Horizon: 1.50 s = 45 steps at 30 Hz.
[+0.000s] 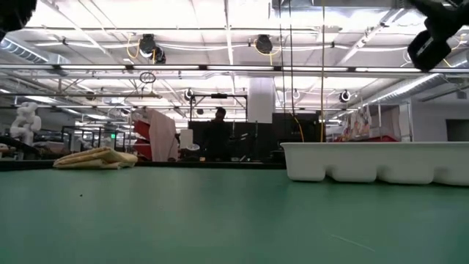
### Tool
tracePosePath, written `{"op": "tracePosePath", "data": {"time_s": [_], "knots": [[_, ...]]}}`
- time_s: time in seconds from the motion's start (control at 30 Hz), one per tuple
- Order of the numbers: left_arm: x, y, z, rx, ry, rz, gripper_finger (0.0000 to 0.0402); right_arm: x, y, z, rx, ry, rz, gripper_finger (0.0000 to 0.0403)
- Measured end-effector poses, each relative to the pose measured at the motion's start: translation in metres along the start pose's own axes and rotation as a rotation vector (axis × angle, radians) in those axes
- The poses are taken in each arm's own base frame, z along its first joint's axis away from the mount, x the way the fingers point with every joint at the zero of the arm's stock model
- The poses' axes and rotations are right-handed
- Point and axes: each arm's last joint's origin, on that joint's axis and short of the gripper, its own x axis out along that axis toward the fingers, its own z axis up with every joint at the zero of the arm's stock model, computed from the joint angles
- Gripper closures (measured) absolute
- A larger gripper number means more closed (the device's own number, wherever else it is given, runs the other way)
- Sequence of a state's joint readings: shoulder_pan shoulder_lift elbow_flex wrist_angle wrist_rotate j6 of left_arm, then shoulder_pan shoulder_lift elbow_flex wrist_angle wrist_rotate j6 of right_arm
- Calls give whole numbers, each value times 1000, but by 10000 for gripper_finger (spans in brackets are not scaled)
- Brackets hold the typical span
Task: Sort silverware
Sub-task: Return to Home Position
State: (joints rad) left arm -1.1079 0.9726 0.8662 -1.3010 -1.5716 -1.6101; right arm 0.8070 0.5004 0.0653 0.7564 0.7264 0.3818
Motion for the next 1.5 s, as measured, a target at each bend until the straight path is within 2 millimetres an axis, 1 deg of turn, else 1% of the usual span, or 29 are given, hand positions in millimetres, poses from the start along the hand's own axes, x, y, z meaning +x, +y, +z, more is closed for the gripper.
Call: {"op": "tracePosePath", "data": {"time_s": [0.03,0.13,0.2,0.27,0.33,0.43,0.5,0.57,0.7,0.87,0.97,1.03,1.07,1.17,1.23,1.4,1.5], "knots": [[0,1,-10,-13,-2,4,350,-5,-6,-3,9,-49,66,286],[1,6,-39,-27,-3,9,350,0,1,6,-142,-68,169,301],[1,11,-57,-33,-3,8,350,0,1,4,-231,-42,238,309],[0,17,-75,-29,-1,2,350,0,0,-2,-279,21,261,316],[0,23,-91,-36,-1,-1,350,-1,-5,-11,-331,87,227,323],[-1,35,-115,-13,0,-7,350,-4,-17,-23,-461,166,78,331],[-1,40,-126,6,0,-8,350,-4,-22,-28,-510,203,-1,338],[-1,45,-137,35,0,-7,350,-6,-26,-33,-562,253,-37,348],[-1,53,-153,34,0,-8,350,-8,-31,-40,-606,334,-56,368],[-3,59,-174,-18,5,-26,350,-9,-33,-42,-581,350,-68,389],[-3,59,-182,-94,11,-26,350,-9,-33,-42,-581,355,-70,397],[-3,58,-186,-117,28,-27,350,-9,-33,-42,-592,361,-67,399],[-3,58,-187,-115,54,-29,350,-10,-33,-43,-568,369,-51,400],[-4,57,-192,-106,240,-42,350,-10,-29,-45,-449,420,51,400],[-5,57,-196,-102,374,-50,350,-11,-28,-46,-403,442,86,401],[-9,56,-203,-97,651,-68,350,-11,-28,-46,-390,459,120,401],[-10,56,-204,-98,710,-71,350,-11,-28,-46,-389,459,119,401]]}}
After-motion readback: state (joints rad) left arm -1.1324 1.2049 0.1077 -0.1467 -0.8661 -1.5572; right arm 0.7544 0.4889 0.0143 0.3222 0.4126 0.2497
